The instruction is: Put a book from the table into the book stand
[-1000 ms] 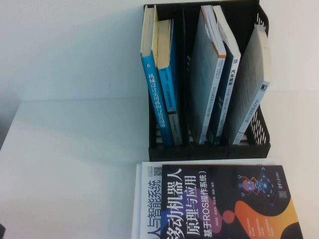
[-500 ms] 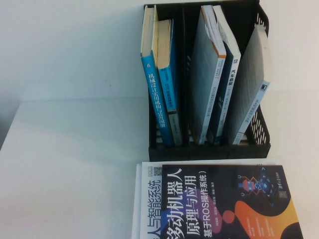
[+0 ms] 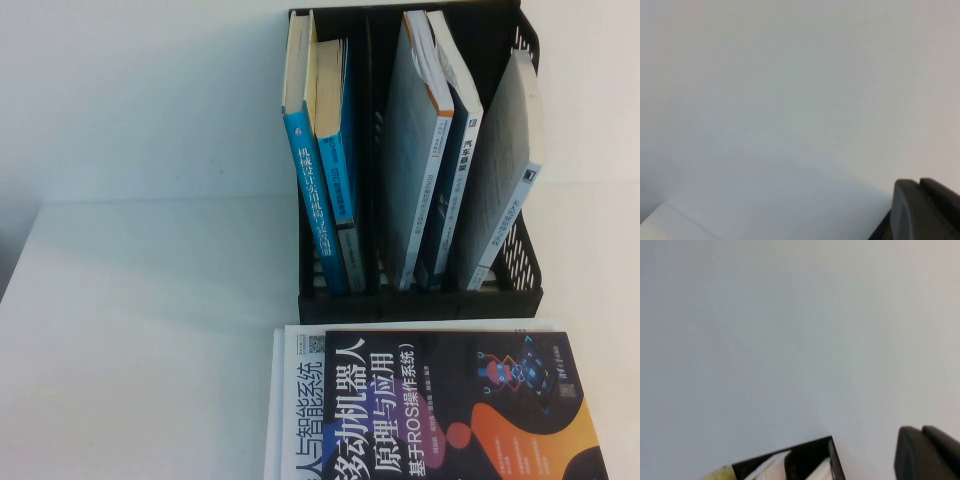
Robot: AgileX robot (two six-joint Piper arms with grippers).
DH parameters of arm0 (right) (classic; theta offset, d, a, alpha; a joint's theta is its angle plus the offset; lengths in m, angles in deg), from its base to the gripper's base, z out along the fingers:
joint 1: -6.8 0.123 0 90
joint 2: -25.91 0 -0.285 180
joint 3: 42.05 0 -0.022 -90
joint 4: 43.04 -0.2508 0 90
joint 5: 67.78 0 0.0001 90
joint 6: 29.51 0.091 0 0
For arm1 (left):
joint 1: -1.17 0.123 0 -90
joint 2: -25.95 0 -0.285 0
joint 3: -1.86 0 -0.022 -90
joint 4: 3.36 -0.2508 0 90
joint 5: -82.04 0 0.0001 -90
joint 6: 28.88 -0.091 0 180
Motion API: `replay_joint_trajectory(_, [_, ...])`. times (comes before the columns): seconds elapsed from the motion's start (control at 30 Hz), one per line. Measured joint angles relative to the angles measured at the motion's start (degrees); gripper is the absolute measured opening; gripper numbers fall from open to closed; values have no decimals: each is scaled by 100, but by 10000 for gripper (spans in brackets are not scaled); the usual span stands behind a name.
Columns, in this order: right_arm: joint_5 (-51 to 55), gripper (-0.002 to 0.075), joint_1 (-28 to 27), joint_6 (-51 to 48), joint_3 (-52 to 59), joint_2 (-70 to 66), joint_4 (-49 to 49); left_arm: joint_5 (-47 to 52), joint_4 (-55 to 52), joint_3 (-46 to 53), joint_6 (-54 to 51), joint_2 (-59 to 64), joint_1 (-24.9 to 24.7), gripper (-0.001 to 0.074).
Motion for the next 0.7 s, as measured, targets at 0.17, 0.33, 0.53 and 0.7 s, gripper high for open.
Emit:
replay_joint_trajectory(0.17, [-602,-3,0,309,0,0,-23,-703,-243,0,1024,0,0,-3])
replay_joint_trajectory(0.33, [-1549,-3,0,309,0,0,-153,-1763,-1673,0,1896,0,0,-3])
replay_joint_trajectory(0.53, [-2559,-3,0,331,-36,2,-337,-1710,-3136,-629,2145,-14,0,-3])
replay_joint_trajectory(0.7, [-2292,-3,0,123,-964,2,-341,-593,-3606,-1850,1852,-22,0,-3])
